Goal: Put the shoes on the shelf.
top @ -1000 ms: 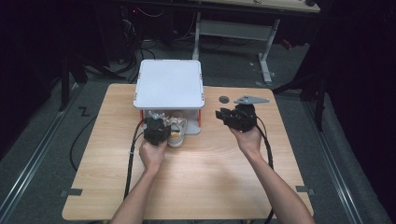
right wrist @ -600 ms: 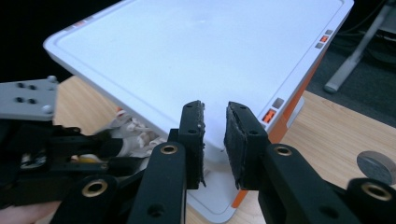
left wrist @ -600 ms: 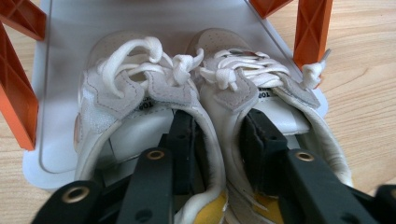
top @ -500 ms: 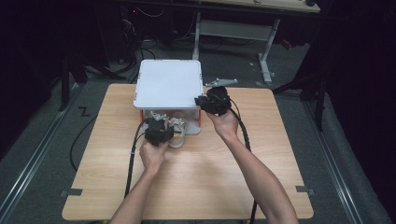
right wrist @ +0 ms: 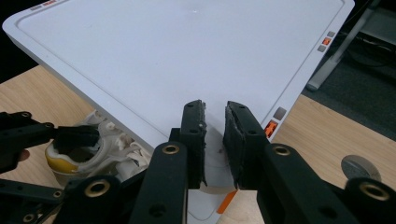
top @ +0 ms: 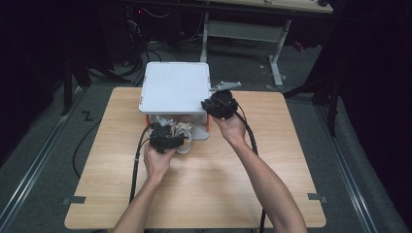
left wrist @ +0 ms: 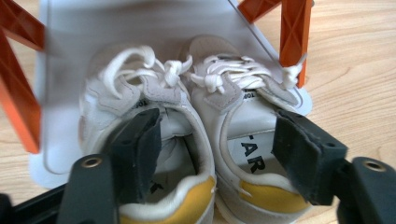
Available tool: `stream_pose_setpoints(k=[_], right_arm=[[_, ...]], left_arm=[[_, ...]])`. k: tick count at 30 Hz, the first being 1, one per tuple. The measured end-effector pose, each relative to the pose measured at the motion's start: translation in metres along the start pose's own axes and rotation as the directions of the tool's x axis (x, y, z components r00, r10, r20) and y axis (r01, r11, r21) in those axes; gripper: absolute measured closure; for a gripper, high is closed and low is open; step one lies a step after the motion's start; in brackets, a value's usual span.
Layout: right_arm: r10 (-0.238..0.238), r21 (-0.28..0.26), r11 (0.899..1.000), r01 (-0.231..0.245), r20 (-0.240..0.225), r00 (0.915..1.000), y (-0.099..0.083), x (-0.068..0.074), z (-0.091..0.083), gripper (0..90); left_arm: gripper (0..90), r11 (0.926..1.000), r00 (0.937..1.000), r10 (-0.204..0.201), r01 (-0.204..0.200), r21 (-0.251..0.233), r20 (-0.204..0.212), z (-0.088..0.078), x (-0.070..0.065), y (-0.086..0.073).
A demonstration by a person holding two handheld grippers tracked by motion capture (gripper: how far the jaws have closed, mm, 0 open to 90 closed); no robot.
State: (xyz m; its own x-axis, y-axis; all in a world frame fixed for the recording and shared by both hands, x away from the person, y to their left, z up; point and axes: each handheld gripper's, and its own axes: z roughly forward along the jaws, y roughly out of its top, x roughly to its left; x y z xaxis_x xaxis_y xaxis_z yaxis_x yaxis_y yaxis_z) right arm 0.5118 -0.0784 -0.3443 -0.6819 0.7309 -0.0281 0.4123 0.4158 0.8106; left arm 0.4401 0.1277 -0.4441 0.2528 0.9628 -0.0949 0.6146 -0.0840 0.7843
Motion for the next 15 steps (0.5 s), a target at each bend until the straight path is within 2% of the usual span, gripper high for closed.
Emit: stream_pose_setpoints(k=[3,7,12,15], right_arm=[[0.0,-0.002,1.0,0.0,0.0,1.0,0.0,0.0,0.0,77.7],[-0.001,-0.001,1.0,0.001,-0.002,1.0,0.0,0.0,0.0,77.7],[-0.001,-0.004,1.0,0.001,-0.002,1.0,0.0,0.0,0.0,77.8],[0.001,-0.004,1.0,-0.001,-0.001,1.0,0.0,0.0,0.0,77.7]], left_arm=[[29.9,0.9994,0.9997,-0.011,0.012,-0.031,0.02,-0.008,0.0,0.003],[26.3,0.9995,0.9996,-0.011,0.012,-0.029,0.024,-0.018,0.002,0.003],[22.3,0.9994,0.9996,0.023,-0.023,-0.025,0.017,-0.038,-0.001,0.0],[17.9,0.9995,0.9995,0.013,-0.012,-0.028,0.029,-0.049,0.0,-0.008]])
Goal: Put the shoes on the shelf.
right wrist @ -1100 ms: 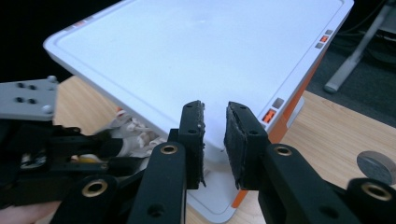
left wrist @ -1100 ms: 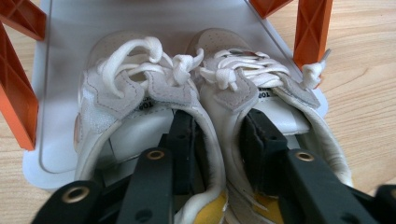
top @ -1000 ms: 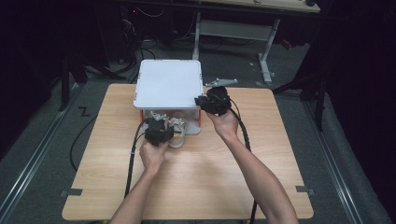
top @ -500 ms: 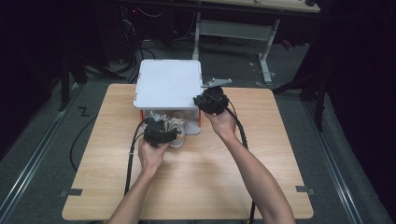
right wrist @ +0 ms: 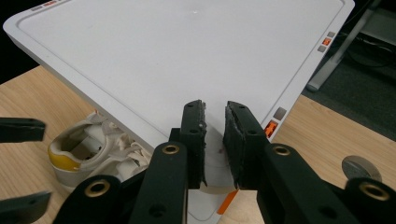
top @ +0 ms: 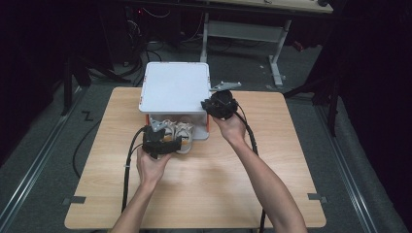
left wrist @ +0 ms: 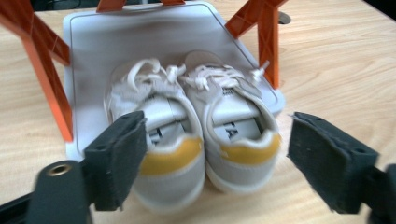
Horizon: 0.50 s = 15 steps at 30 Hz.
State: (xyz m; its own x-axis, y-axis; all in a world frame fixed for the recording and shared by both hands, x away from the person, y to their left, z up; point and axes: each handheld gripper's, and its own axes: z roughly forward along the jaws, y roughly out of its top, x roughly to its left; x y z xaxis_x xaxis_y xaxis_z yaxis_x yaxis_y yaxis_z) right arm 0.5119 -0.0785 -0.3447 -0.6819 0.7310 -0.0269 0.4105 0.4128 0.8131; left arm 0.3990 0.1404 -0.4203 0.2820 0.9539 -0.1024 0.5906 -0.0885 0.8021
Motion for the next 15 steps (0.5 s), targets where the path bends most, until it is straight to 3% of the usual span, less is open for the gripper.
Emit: stream_pose_setpoints(k=[7,15], right_arm=[[-0.008,-0.002,1.0,0.008,0.008,0.9999,0.0,0.002,0.0,77.3],[-0.015,-0.002,1.0,0.015,0.015,0.9998,-0.001,0.002,0.0,77.0]], left_arm=[[13.6,0.9949,0.9993,0.02,-0.016,0.099,-0.032,0.001,-0.007,-0.022],[11.4,0.9844,0.9976,-0.02,0.032,0.173,-0.067,0.024,-0.011,-0.03]])
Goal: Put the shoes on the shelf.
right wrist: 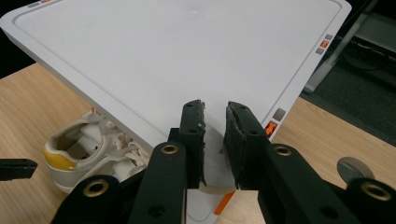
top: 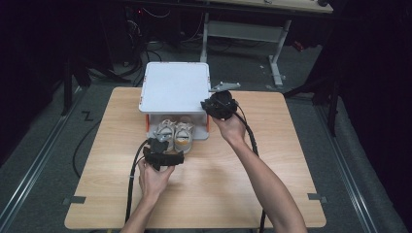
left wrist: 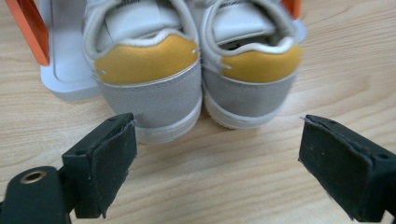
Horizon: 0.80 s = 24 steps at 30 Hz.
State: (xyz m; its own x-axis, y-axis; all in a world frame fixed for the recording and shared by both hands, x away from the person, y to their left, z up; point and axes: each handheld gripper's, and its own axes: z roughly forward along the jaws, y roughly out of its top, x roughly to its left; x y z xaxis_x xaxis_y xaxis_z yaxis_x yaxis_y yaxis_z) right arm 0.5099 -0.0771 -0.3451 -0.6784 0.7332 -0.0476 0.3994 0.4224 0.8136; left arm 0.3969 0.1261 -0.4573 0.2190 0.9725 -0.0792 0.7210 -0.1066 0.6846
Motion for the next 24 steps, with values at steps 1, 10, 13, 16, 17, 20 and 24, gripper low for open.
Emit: stream_pose_setpoints(k=[1,10,13,16,17,20,24], right_arm=[[0.001,0.001,1.0,-0.001,0.001,1.0,0.0,0.0,0.0,77.0],[-0.001,0.001,1.0,0.001,0.005,1.0,0.0,0.0,0.0,76.4],[-0.002,0.002,1.0,0.002,0.005,1.0,0.0,0.0,0.0,76.5],[-0.003,0.002,1.0,0.003,0.005,1.0,0.0,0.0,0.0,76.5],[-0.002,0.002,1.0,0.002,0.004,1.0,0.0,0.0,0.0,76.5],[-0.001,0.001,1.0,0.001,0.002,1.0,0.0,0.0,0.0,76.5],[-0.001,0.002,1.0,0.001,0.002,1.0,0.0,0.0,0.0,76.5]], left_arm=[[11.3,0.9999,0.9999,-0.012,0.012,0.006,-0.005,0.003,-0.001,0.0],[13.7,0.9998,0.9966,-0.018,0.018,0.005,-0.08,0.012,-0.009,0.006],[13.8,0.9996,0.9976,-0.024,0.025,0.01,-0.065,0.014,-0.007,0.009],[14.1,0.9993,0.9974,-0.033,0.034,0.013,-0.064,0.016,-0.008,0.012],[14.5,0.9993,0.9973,-0.037,0.037,0.01,-0.064,0.017,-0.008,0.013],[15.2,0.9988,0.9968,-0.047,0.047,0.009,-0.065,0.021,-0.007,0.018],[16.5,0.9977,0.9958,-0.067,0.067,-0.006,-0.062,0.026,-0.005,0.022]])
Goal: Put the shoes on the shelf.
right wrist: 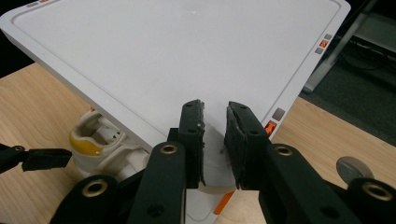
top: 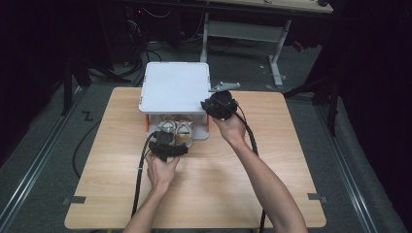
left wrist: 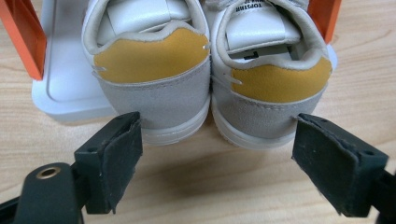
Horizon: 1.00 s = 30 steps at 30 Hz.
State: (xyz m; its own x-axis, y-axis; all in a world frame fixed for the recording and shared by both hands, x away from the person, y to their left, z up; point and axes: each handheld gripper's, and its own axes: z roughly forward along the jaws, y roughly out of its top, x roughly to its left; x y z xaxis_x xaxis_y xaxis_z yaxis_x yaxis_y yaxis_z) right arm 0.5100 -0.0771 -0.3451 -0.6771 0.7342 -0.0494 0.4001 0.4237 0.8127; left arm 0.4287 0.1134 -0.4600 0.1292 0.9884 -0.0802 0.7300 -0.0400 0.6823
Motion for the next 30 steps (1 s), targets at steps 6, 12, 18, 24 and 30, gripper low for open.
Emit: stream_pose_setpoints(k=[6,12,18,24,30], right_arm=[[0.001,0.001,1.0,-0.001,0.0,1.0,0.0,0.0,0.0,76.6],[0.001,0.002,1.0,-0.001,0.0,1.0,0.0,0.0,0.0,76.7],[0.003,0.002,1.0,-0.003,0.0,1.0,0.0,0.0,0.0,76.7],[0.006,0.001,1.0,-0.006,-0.003,1.0,0.0,0.0,0.0,76.7],[0.009,-0.003,1.0,-0.009,-0.008,0.9999,0.0,-0.001,0.0,76.8]], left_arm=[[17.7,0.9999,1.0,-0.001,0.001,-0.015,-0.01,0.007,0.0,0.007],[20.5,0.9985,0.9998,-0.016,0.015,-0.053,-0.008,0.013,0.002,0.009],[21.7,0.9952,0.9995,-0.032,0.031,-0.093,-0.006,0.021,0.004,0.01],[23.0,0.9968,0.9995,-0.006,0.003,-0.079,-0.031,0.029,0.002,0.019],[24.2,0.9944,0.9991,-0.036,0.033,-0.101,-0.024,0.039,0.003,0.023]])
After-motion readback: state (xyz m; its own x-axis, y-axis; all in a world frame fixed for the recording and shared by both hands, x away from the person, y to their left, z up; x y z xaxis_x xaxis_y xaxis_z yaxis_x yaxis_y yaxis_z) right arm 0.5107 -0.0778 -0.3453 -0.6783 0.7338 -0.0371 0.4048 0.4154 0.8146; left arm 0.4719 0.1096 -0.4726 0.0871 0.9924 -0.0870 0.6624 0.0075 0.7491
